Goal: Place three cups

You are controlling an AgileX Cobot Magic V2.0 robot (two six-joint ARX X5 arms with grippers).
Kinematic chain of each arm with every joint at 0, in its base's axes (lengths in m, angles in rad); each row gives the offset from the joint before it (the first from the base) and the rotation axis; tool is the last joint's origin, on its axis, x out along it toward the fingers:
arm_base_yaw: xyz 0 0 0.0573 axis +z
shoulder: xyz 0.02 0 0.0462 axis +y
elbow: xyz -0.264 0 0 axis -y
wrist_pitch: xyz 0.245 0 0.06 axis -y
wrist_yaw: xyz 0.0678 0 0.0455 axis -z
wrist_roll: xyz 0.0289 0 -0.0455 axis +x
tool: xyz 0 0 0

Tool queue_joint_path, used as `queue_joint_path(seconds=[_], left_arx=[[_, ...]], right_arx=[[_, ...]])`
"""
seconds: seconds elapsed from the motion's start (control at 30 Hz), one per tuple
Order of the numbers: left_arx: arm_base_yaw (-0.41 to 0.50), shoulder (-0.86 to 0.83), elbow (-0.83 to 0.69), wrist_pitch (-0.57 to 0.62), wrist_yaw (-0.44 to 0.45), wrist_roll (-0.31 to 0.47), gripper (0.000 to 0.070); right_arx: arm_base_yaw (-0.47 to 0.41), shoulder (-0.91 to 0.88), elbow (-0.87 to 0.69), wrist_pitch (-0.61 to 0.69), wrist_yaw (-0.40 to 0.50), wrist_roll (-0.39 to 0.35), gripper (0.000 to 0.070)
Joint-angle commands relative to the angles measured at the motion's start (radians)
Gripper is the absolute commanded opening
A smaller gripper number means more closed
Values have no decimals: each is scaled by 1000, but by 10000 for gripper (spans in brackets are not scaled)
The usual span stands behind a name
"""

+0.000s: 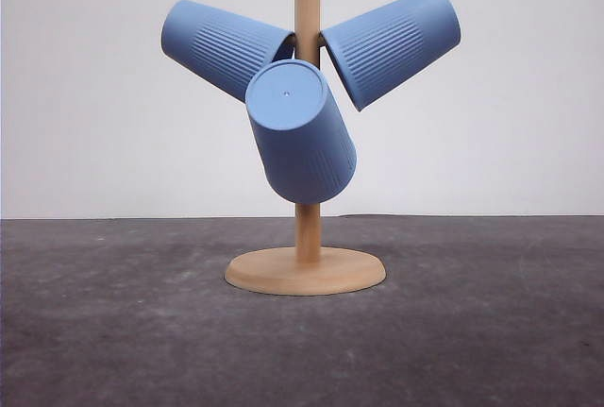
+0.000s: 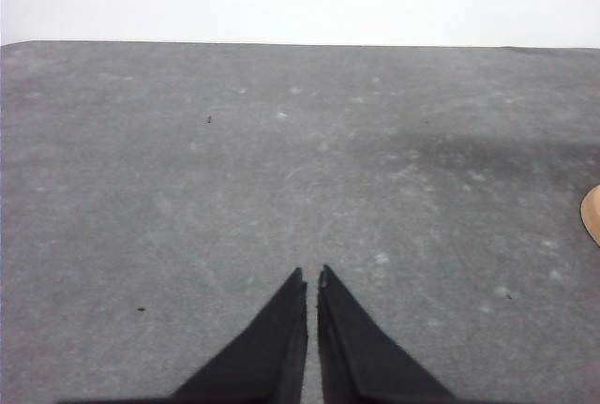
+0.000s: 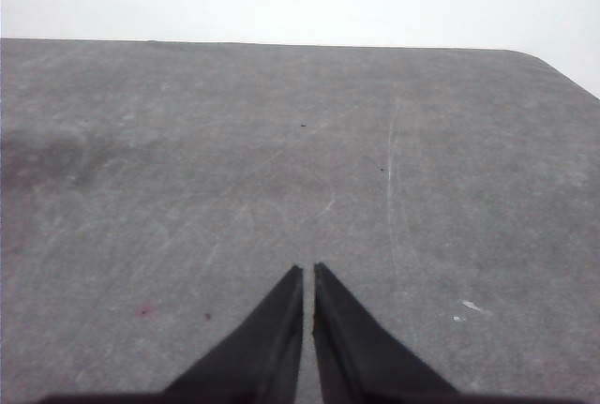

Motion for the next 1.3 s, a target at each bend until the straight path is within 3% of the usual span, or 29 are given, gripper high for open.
queue_joint_path(seconds=[0.0, 1.27], left_arx=[[-1, -1, -14, -5, -3, 0, 0], [-1, -1, -14, -5, -3, 0, 0]], right_arx=[[-1, 1, -2, 10, 3, 13, 19], [-1, 1, -2, 10, 3, 13, 19]])
